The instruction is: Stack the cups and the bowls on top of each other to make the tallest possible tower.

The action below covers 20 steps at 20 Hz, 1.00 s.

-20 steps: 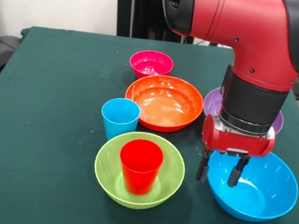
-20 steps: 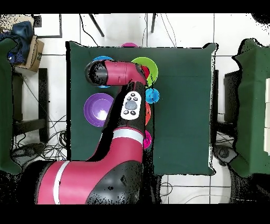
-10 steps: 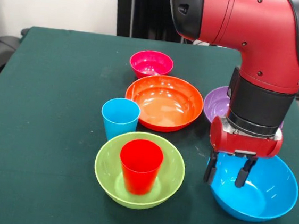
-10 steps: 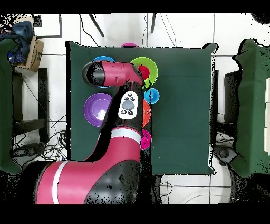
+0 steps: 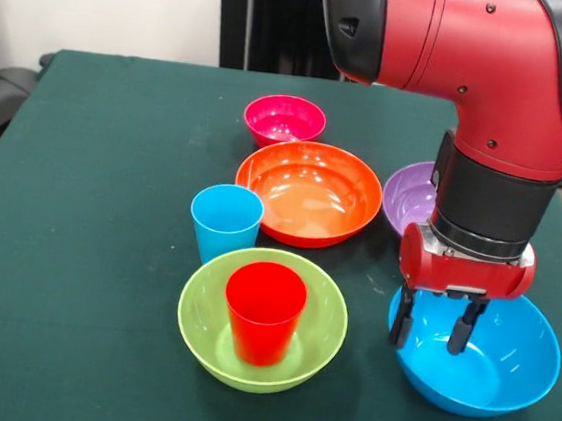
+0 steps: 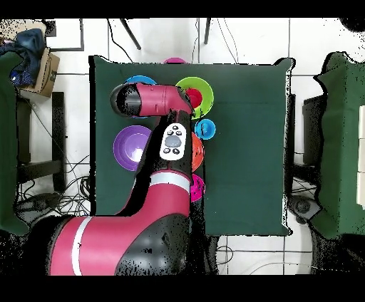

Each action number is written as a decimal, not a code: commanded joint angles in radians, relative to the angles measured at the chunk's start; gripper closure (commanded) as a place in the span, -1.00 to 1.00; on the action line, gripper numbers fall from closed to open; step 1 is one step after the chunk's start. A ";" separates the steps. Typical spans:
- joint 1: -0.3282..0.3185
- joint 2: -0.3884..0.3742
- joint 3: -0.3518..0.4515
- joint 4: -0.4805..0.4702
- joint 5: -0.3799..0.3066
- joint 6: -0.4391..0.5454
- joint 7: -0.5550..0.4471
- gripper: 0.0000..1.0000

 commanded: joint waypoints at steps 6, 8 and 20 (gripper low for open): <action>-0.011 0.039 0.124 0.052 -0.046 0.083 0.007 -1.00; -0.008 0.046 0.119 0.045 -0.047 0.081 0.012 -1.00; 0.002 0.069 0.099 0.032 -0.064 0.050 0.017 -1.00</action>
